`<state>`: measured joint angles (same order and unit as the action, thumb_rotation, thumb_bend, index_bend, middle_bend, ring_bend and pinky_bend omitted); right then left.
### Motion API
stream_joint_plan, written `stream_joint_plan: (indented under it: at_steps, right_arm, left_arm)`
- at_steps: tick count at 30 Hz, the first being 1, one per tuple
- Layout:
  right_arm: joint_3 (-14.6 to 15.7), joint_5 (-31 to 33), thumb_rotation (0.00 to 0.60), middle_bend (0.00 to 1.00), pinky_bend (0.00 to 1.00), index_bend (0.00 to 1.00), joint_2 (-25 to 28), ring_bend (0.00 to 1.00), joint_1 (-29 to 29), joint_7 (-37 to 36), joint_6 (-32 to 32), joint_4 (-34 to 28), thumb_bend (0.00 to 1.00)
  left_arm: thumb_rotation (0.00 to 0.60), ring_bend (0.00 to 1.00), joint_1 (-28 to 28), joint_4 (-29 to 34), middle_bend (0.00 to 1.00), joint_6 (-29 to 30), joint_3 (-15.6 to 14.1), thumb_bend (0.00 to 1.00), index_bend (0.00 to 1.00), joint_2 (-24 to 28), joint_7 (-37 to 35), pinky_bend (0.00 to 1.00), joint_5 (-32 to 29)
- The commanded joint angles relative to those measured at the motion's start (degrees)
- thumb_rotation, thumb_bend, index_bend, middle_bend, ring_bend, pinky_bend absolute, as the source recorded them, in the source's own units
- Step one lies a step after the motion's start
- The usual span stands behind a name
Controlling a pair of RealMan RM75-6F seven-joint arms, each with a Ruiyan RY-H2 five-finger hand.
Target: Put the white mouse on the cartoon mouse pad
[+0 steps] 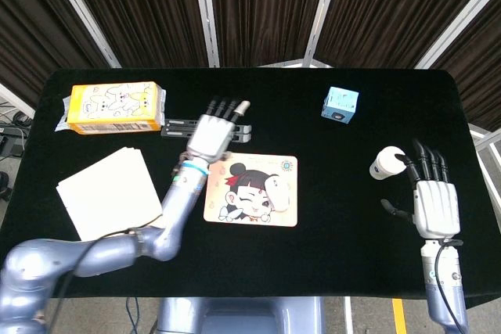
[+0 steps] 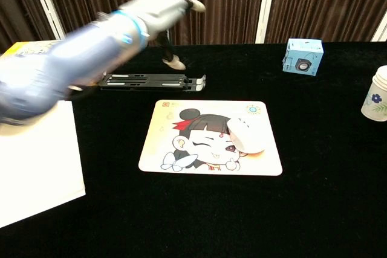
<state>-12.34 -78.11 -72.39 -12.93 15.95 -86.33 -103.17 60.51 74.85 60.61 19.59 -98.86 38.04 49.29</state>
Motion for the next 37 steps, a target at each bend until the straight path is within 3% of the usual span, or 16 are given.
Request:
stream_joint_plan:
  at_steps: [1,10,16,21,27,37]
  right_arm:
    - [0.26,-0.01,0.6,0.0,0.0,0.2,-0.49,0.0,-0.09,0.71,0.09,0.61,0.09]
    - [0.61,0.46,0.6,0.0,0.0,0.19,-0.69,0.0,0.02,2.09,0.23,1.01,0.09]
    - [1.42,0.06,0.6,0.0,0.0,0.2,-0.34,0.0,0.54,2.79,0.03,1.14,0.09]
    - [1.87,-0.83,0.6,0.0,0.0,0.19,-0.05,0.0,1.02,2.56,-0.6,1.66,0.09]
    - [2.99,-1.63,0.6,0.0,0.0,0.2,0.47,0.0,2.0,1.56,-0.92,3.56,0.09]
    - [4.55,-2.31,0.6,0.0,0.0,0.2,-0.08,0.0,2.44,0.14,0.46,6.87,0.09]
  left_arm:
    - [0.6,0.0,-8.56,13.87,0.0,5.58,-3.85,0.16,0.03,12.42,0.85,0.0,1.47]
    - [0.6,0.0,-19.83,30.27,0.0,11.23,-11.18,0.16,0.03,27.49,-2.78,0.0,5.1]
    - [0.6,0.0,-27.23,34.56,0.0,16.14,-16.8,0.16,0.01,34.27,-7.65,0.0,13.0]
    - [0.6,0.0,-34.15,32.25,0.0,23.17,-20.96,0.16,0.0,36.24,-12.55,0.0,21.38]
    - [0.6,0.0,-41.08,28.73,0.0,28.65,-23.96,0.16,0.0,36.51,-17.23,0.0,25.65]
    - [0.6,0.0,-45.44,20.21,0.0,31.52,-24.52,0.16,0.0,33.32,-19.71,0.0,31.97]
